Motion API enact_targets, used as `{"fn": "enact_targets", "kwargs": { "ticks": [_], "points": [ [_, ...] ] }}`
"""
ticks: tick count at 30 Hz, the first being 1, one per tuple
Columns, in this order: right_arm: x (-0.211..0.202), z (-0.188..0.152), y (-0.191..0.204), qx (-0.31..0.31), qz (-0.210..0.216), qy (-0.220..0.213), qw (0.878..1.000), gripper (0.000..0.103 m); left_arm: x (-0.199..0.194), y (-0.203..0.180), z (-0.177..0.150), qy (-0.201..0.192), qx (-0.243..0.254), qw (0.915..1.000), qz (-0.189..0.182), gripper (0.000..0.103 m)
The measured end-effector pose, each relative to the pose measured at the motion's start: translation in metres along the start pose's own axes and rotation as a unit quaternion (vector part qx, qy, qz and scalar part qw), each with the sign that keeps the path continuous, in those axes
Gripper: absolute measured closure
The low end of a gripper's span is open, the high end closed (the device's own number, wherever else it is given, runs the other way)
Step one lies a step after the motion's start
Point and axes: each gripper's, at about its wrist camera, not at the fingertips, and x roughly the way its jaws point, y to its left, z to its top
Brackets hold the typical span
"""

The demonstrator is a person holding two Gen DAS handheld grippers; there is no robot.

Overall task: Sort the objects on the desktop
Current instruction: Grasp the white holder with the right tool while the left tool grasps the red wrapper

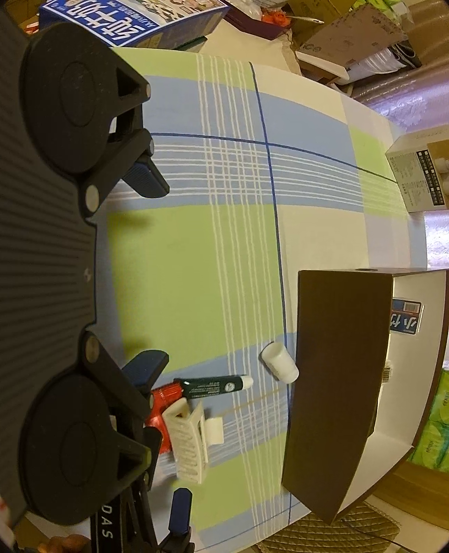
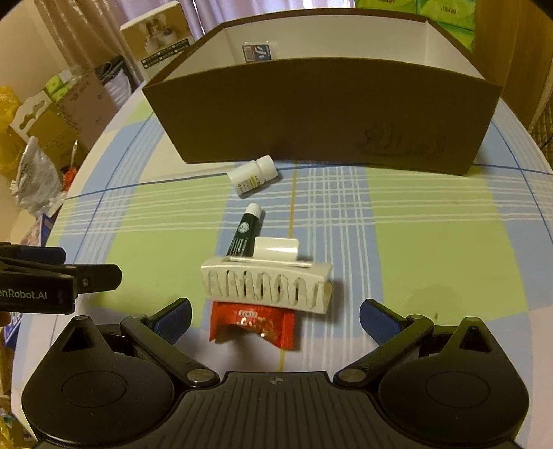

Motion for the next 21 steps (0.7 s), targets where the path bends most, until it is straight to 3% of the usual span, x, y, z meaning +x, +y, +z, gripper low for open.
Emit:
{"fn": "enact_targets", "kwargs": {
  "ticks": [9, 10, 11, 21],
  "points": [
    [0.022, 0.007, 0.009, 0.004, -0.029, 0.000, 1.000, 0.003, 0.021, 0.005, 0.014, 0.014, 0.026, 0.9993, -0.023, 0.010],
    [0.023, 0.007, 0.009, 0.004, -0.032, -0.001, 0.999, 0.006, 0.023, 0.004, 0.015, 0.016, 0.029, 0.9991, -0.026, 0.010],
    [0.023, 0.007, 0.009, 0.003, -0.032, -0.003, 0.999, 0.018, 0.025, 0.004, 0.016, 0.017, 0.032, 0.9989, -0.029, 0.010],
    [0.003, -0.001, -0.033, 0.057, -0.077, -0.018, 0.995, 0.018, 0.037, -0.016, 0.021, 0.024, 0.063, 0.9955, -0.067, 0.011]
  ]
}}
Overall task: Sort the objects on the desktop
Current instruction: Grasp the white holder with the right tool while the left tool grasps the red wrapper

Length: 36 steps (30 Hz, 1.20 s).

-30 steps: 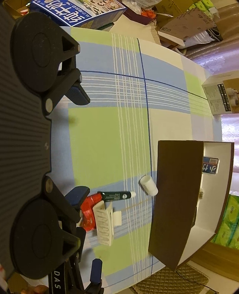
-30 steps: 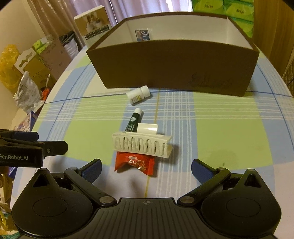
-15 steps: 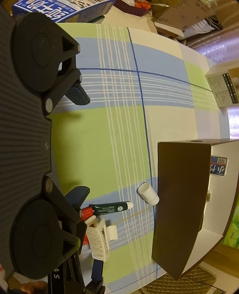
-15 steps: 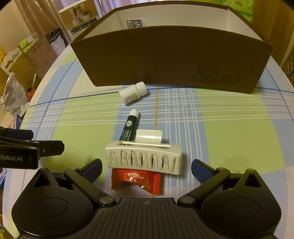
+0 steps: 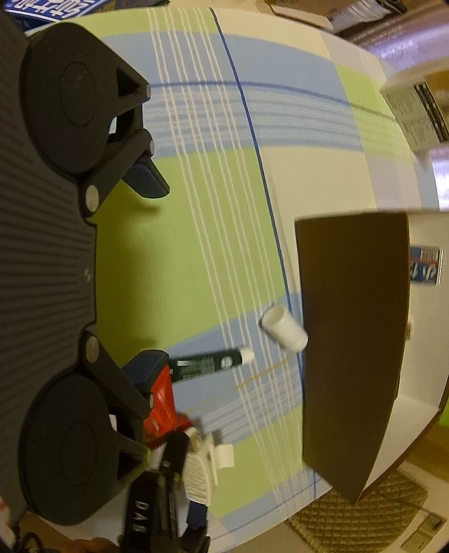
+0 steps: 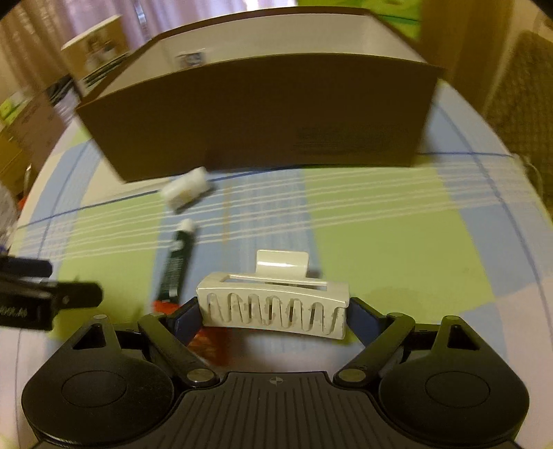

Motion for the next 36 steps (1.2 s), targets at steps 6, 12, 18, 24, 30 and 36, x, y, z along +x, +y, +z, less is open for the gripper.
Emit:
{"fn": "enact_targets", "kwargs": {
  "ticks": [6, 12, 18, 24, 30, 36],
  "points": [
    [-0.016, 0.001, -0.030, 0.020, -0.017, -0.008, 1.000, 0.018, 0.004, -0.023, -0.003, 0.005, 0.009, 0.9997, -0.021, 0.011],
    [-0.023, 0.000, -0.052, 0.015, -0.012, -0.004, 1.000, 0.018, 0.002, -0.049, -0.009, -0.001, 0.009, 0.9990, -0.043, 0.011],
    [-0.029, 0.001, -0.079, 0.005, 0.000, -0.003, 1.000, 0.018, 0.009, -0.073, -0.010, 0.002, -0.024, 0.9988, -0.042, 0.014],
    [-0.035, -0.001, -0.106, -0.006, 0.012, -0.001, 1.000, 0.018, 0.023, -0.090, -0.013, 0.006, -0.061, 0.9979, -0.018, 0.031],
    [-0.036, -0.001, -0.122, -0.025, 0.031, 0.005, 0.999, 0.018, 0.022, -0.098, -0.015, -0.016, -0.083, 0.9962, 0.020, 0.048],
    [-0.034, 0.000, -0.126, -0.060, 0.058, 0.011, 0.996, 0.018, 0.018, -0.114, -0.024, -0.020, -0.084, 0.9955, 0.038, 0.062]
  ]
}}
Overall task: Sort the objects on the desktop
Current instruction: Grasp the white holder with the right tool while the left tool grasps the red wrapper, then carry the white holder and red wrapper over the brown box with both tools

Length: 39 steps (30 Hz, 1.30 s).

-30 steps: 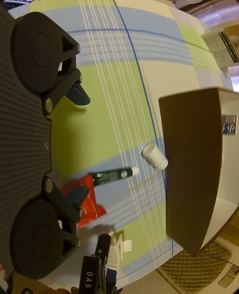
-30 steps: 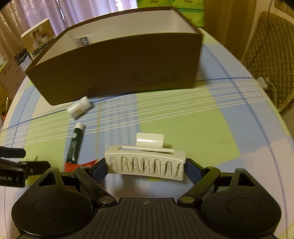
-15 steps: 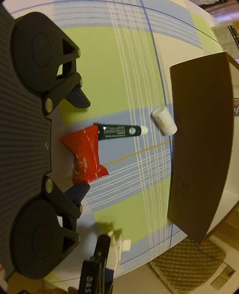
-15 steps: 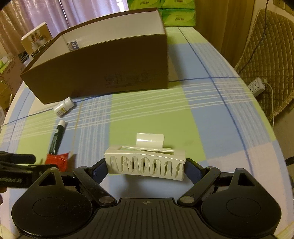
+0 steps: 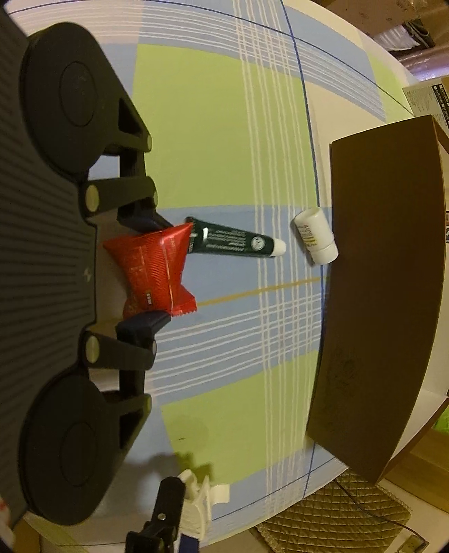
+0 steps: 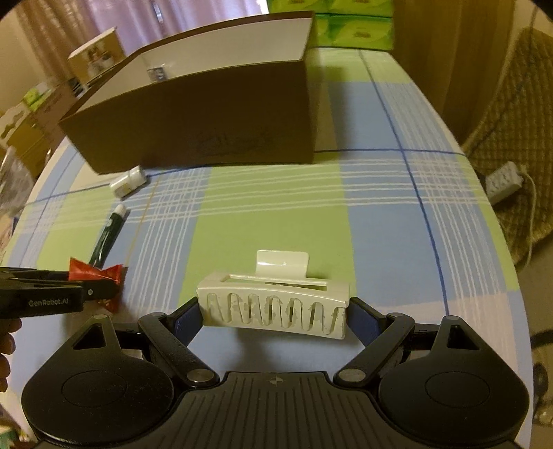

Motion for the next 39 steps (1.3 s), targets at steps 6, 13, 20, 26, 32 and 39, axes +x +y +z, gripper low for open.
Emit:
{"fn": "enact_targets", "kwargs": {
  "ticks": [6, 13, 20, 26, 32, 39],
  "points": [
    [0.001, 0.001, -0.001, -0.033, 0.030, 0.004, 0.999, 0.018, -0.011, -0.008, -0.020, 0.000, -0.020, 0.9997, 0.010, 0.068],
    [-0.001, 0.007, 0.001, -0.067, 0.054, 0.001, 0.996, 0.018, -0.033, -0.008, -0.025, -0.020, -0.053, 0.9981, 0.024, 0.077],
    [0.001, 0.011, 0.004, -0.082, 0.069, 0.001, 0.994, 0.018, -0.036, -0.008, -0.029, -0.019, -0.065, 0.9971, 0.035, 0.078],
    [0.001, 0.020, 0.005, -0.073, 0.071, -0.006, 0.995, 0.018, -0.046, -0.006, -0.017, -0.029, -0.045, 0.9984, 0.019, 0.079],
    [-0.003, 0.031, 0.006, -0.058, 0.067, -0.013, 0.996, 0.018, -0.058, 0.002, 0.008, -0.045, -0.026, 0.9986, 0.004, 0.083],
    [-0.008, 0.044, 0.013, -0.043, 0.065, -0.026, 0.997, 0.018, -0.064, 0.010, 0.029, -0.054, -0.004, 0.9985, -0.010, 0.083]
  ]
}}
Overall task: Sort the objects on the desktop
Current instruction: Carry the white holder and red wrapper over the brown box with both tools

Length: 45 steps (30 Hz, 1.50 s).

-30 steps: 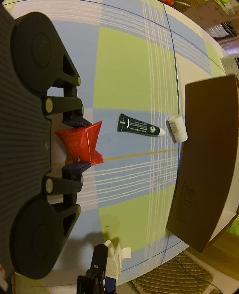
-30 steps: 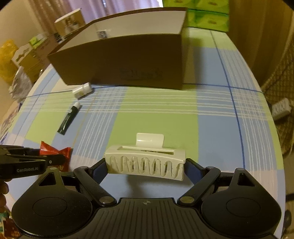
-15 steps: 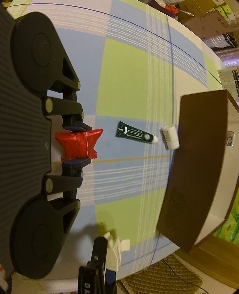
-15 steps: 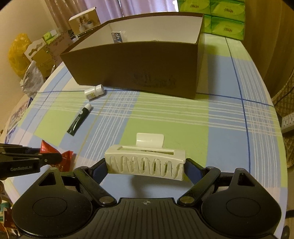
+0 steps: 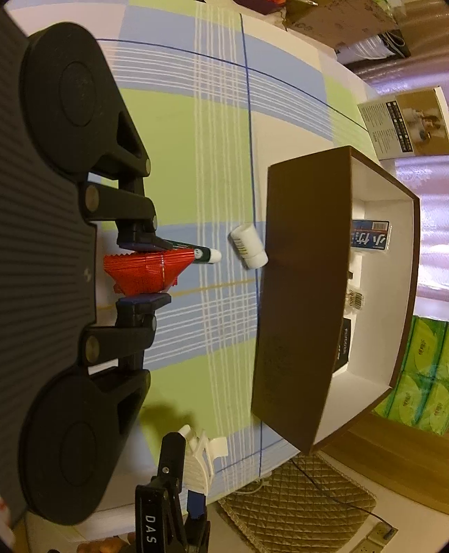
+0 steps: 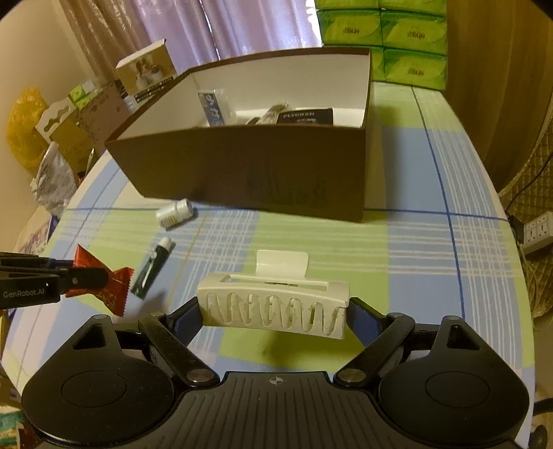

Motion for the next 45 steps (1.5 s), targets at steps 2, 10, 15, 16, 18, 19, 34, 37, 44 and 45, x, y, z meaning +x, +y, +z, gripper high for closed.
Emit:
{"fn": "enact_targets", "kwargs": {
  "ticks": [2, 10, 15, 16, 18, 19, 34, 37, 44, 45],
  "points": [
    [-0.002, 0.003, 0.002, 0.003, 0.003, -0.003, 1.000, 0.018, -0.002, 0.002, 0.004, -0.001, 0.000, 1.0000, -0.010, 0.083],
    [-0.018, 0.031, 0.009, -0.003, 0.010, -0.032, 0.999, 0.018, -0.021, 0.009, 0.042, -0.032, 0.014, 0.9989, -0.031, 0.083],
    [-0.028, 0.057, 0.012, -0.011, 0.018, -0.058, 0.998, 0.018, -0.031, 0.016, 0.073, -0.060, 0.026, 0.9972, -0.037, 0.083],
    [-0.029, 0.063, 0.012, -0.011, 0.020, -0.062, 0.998, 0.018, -0.033, 0.018, 0.080, -0.065, 0.025, 0.9968, -0.039, 0.083],
    [-0.031, 0.075, 0.012, -0.013, 0.024, -0.069, 0.997, 0.018, -0.033, 0.021, 0.093, -0.073, 0.026, 0.9961, -0.042, 0.083],
    [-0.031, 0.081, 0.012, -0.015, 0.024, -0.073, 0.997, 0.018, -0.033, 0.022, 0.100, -0.079, 0.028, 0.9956, -0.043, 0.083],
    [0.021, 0.173, -0.011, -0.007, -0.002, -0.091, 0.996, 0.018, 0.027, 0.029, 0.191, -0.084, 0.034, 0.9948, -0.045, 0.083],
    [0.039, 0.190, -0.017, -0.002, -0.013, -0.084, 0.996, 0.018, 0.047, 0.032, 0.205, -0.076, 0.034, 0.9958, -0.037, 0.083],
    [0.075, 0.215, -0.030, -0.006, -0.040, -0.063, 0.997, 0.018, 0.091, 0.048, 0.230, -0.054, 0.026, 0.9982, -0.008, 0.083],
    [0.079, 0.216, -0.031, -0.008, -0.044, -0.060, 0.997, 0.018, 0.097, 0.050, 0.233, -0.052, 0.026, 0.9983, -0.005, 0.083]
  ]
}}
